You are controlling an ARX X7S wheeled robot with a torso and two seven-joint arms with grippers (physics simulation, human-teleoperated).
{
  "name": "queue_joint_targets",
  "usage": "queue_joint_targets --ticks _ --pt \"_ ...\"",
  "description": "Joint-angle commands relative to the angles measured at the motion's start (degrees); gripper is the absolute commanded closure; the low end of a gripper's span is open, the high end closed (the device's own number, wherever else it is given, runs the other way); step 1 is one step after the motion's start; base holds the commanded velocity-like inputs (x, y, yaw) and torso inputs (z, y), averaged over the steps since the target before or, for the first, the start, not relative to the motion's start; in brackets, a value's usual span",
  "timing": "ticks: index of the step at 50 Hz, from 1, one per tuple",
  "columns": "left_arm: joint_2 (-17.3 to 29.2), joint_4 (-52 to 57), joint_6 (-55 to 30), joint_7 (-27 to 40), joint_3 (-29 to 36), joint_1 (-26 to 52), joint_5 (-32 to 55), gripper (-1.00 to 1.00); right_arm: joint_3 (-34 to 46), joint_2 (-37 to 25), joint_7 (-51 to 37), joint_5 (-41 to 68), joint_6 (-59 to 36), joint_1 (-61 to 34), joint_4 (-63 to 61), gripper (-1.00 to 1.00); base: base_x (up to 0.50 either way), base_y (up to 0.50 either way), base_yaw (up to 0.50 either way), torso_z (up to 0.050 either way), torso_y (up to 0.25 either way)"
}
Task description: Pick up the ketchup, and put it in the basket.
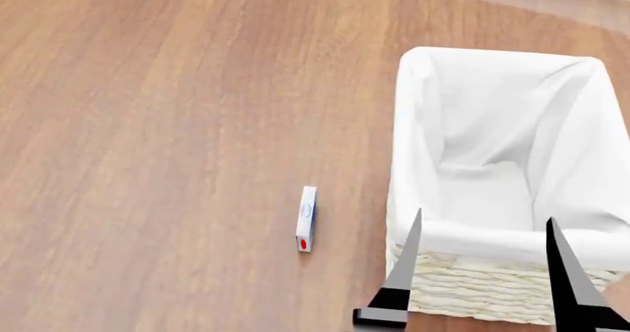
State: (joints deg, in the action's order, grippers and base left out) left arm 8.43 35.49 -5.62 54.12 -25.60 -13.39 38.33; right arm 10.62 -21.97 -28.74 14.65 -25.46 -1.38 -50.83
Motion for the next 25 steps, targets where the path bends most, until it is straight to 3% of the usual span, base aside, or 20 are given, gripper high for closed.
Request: queue_joint_targets --ticks 1,25 --pt "0.26 -1.27 0.96 0.04 -0.7 -0.42 0.46 -1.0 0.12 -0.24 -0.25 0.19 0.1 -0.03 0.06 -1.0 0.0 0.0 0.0 0.0 0.0" --pt "-0.08 -9.03 3.73 -1.86 -0.57 0.01 0.07 -1.0 0.51 -0.63 -0.57 0.35 0.91 -0.09 0.83 -1.0 0.0 0.0 0.0 0.0 0.0"
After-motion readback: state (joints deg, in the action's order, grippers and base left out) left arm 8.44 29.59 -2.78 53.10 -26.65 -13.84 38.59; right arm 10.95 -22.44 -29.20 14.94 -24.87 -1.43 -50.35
